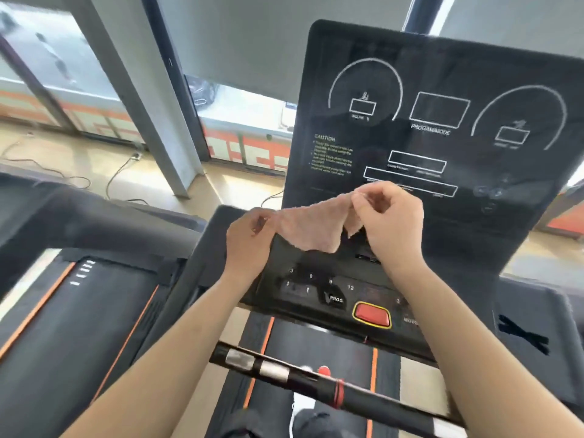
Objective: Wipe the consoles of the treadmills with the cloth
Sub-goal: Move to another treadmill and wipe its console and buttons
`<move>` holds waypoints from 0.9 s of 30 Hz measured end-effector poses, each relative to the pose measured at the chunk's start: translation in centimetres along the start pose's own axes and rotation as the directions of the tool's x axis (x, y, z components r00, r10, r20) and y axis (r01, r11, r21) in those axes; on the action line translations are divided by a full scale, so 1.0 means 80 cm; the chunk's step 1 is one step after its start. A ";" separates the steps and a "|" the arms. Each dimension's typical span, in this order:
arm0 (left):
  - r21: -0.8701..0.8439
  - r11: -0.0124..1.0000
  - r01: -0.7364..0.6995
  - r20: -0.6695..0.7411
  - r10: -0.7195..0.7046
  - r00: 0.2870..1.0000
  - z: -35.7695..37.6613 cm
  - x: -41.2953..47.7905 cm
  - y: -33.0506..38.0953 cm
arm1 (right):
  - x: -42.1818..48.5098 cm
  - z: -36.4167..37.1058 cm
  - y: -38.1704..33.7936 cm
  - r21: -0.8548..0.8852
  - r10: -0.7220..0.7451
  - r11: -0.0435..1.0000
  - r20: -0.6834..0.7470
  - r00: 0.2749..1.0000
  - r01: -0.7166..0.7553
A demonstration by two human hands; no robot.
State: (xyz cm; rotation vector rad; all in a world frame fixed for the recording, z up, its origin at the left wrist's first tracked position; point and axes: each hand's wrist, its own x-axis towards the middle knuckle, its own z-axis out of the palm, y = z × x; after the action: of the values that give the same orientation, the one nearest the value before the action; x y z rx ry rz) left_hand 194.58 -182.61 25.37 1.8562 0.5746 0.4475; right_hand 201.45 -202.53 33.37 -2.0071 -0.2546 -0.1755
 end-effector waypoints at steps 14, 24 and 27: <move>-0.077 0.975 0.207 -0.017 -0.209 0.978 0.047 0.125 -0.038 | 0.123 0.106 0.068 -0.485 -0.453 0.337 0.668 0.591 0.807; -0.147 0.949 0.278 0.121 -0.261 0.958 0.057 0.124 -0.089 | 0.152 0.135 0.078 -0.533 -0.349 -0.113 0.811 0.469 0.838; -0.144 0.946 0.290 0.119 -0.275 0.954 0.060 0.114 -0.095 | 0.160 0.134 0.074 -0.502 -0.343 -0.185 0.838 0.423 0.845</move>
State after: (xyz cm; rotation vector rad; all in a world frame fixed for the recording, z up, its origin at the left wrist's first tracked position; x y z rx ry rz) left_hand 203.36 -178.74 16.90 1.6018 0.7058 0.2035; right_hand 215.47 -194.08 26.62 -2.9085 -2.0385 -0.7044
